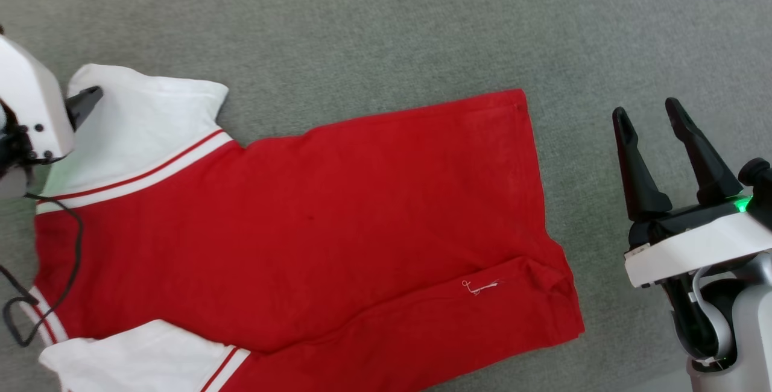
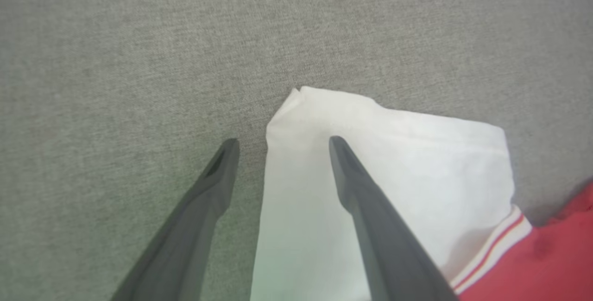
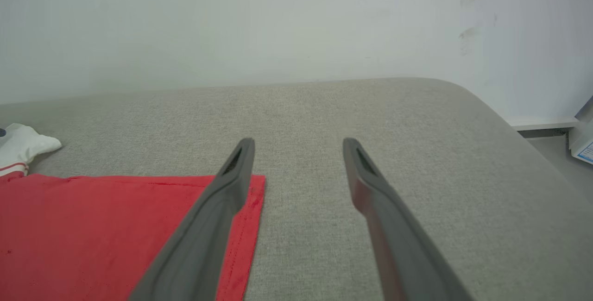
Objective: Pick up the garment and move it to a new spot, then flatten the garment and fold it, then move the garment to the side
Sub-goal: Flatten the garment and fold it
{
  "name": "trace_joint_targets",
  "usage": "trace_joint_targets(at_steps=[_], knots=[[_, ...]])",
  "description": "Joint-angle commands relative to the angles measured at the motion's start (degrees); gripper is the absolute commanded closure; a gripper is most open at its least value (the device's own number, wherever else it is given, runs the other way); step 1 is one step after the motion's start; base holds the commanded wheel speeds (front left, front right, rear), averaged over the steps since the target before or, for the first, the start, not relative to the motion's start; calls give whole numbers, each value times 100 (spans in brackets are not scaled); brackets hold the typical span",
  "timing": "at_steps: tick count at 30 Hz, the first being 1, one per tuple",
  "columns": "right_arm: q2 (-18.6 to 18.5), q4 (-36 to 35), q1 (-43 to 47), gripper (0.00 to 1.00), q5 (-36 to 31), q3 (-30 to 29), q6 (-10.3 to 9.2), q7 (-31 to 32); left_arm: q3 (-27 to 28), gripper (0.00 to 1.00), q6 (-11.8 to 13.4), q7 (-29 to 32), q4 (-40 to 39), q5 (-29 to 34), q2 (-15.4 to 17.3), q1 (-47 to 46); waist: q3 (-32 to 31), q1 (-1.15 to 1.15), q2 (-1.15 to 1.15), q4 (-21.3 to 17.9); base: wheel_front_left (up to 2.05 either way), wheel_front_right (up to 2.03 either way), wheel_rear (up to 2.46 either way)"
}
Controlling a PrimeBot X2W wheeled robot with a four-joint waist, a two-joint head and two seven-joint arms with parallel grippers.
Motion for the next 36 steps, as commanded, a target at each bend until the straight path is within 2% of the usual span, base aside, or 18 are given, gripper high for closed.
trace_joint_targets(at_steps=[1,5,9,10,11,12,13,18,22,30,36], knots=[[58,34,-89,0,83,20,-2,-48,-22,0,-1,228,16,-53,104,-86,195,-1,0,-176,0,0,0],[97,143,-97,0,149,34,-2,-100,-107,0,51,660,73,-153,146,-32,357,-1,0,-291,0,0,0],[87,258,-126,0,258,28,-2,-109,-221,0,164,1076,238,-345,-8,180,436,-1,0,-378,0,0,0],[80,283,-122,0,280,20,-2,-90,-248,33,204,1180,283,-394,-56,252,443,-1,0,-394,0,0,0],[60,298,-125,0,294,13,-2,-86,-285,58,235,1284,315,-451,-109,324,445,-1,0,-404,0,0,0],[46,311,-133,0,321,4,-2,-78,-307,90,250,1308,317,-478,-154,371,449,-1,0,-409,0,0,0],[38,336,-134,0,369,-2,-2,-49,-298,100,274,1272,309,-494,-200,410,447,-1,0,-408,0,0,0],[-104,395,-195,0,554,-36,-2,157,-246,100,306,997,356,-468,-238,532,340,-1,0,-328,0,0,0],[-267,506,-317,0,873,9,-2,644,-158,100,272,642,379,-379,-243,437,205,-1,0,-187,0,0,0],[-817,1174,-1094,0,1578,192,-2,2628,-38,100,67,-138,130,-262,-408,-190,86,-1,0,377,0,0,0],[-944,1609,-1738,0,1827,384,-2,3735,-102,100,-94,-493,-150,-203,-608,-390,226,-1,0,807,0,0,0]])
